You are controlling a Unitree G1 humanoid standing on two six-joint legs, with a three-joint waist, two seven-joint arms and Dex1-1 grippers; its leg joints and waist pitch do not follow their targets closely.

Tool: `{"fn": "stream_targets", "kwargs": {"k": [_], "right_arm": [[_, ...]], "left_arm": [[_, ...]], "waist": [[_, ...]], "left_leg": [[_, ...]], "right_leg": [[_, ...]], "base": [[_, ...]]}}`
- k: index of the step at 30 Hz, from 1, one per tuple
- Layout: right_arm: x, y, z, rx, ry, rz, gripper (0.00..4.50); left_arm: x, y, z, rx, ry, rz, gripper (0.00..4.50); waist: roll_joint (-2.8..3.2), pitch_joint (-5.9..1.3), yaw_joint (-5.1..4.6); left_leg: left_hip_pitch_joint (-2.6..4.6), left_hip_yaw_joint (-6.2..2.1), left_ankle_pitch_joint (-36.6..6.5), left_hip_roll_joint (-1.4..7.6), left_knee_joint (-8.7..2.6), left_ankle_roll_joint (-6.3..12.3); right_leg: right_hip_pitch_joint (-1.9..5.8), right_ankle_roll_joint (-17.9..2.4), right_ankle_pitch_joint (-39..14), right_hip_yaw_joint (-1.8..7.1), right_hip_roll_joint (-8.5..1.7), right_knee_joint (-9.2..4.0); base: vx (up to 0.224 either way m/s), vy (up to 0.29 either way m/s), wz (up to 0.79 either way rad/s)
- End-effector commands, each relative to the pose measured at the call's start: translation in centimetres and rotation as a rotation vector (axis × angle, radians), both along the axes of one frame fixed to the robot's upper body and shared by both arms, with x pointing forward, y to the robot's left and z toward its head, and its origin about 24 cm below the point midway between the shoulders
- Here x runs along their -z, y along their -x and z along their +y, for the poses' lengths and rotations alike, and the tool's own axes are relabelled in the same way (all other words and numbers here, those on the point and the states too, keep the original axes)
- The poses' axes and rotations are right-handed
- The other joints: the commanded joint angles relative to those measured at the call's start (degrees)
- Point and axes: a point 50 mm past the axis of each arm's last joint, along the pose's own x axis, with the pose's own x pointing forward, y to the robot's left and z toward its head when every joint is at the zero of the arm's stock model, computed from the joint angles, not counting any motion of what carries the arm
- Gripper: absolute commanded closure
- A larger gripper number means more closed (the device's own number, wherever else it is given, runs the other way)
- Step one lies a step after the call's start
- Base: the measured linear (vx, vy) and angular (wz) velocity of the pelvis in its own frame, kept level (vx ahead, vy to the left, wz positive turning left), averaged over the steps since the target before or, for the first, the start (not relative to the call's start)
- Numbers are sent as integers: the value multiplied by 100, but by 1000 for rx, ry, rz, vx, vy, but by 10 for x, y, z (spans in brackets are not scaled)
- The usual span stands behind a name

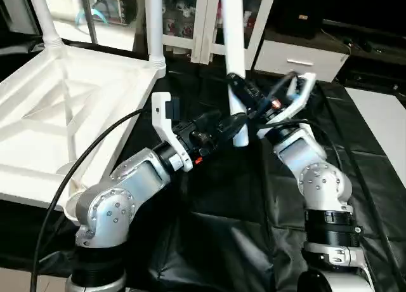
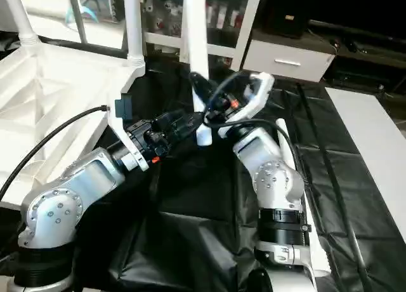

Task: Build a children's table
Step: Pick table leg

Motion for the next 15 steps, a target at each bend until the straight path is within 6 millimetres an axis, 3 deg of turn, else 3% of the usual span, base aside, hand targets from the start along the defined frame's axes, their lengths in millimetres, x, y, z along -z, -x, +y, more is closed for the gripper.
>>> {"fn": "stream_targets", "kwargs": {"k": [1, 6, 10, 15], "right_arm": [[0, -2, -6, 35, 44, 0, 311], [0, -3, -9, 70, -24, 36, 311], [-5, -3, -7, 68, -90, 44, 311], [-10, 0, 1, 8, -123, 32, 311]], "left_arm": [[4, 1, 2, -14, -22, 14, 0], [12, 0, 1, -35, -61, 54, 0], [22, -5, 0, -83, -99, 123, 0], [23, -8, -3, -66, -46, 155, 0]], "waist": [[71, -395, -10], [101, -392, -17], [87, -389, -19], [65, -396, -26]], "left_leg": [[214, -108, -923, 279, -438, -552], [235, -112, -1114, 293, -453, -560], [241, -112, -1321, 295, -463, -586], [217, -118, -1193, 290, -456, -564]], "right_leg": [[164, -491, -24, 212, -327, -408], [146, -544, -155, 211, -327, -410], [134, -491, -436, 219, -336, -442], [145, -504, -378, 214, -346, -435]], "base": [[0, 0, 0], [0, 0, 0], [0, 0, 0], [0, 0, 0]]}}
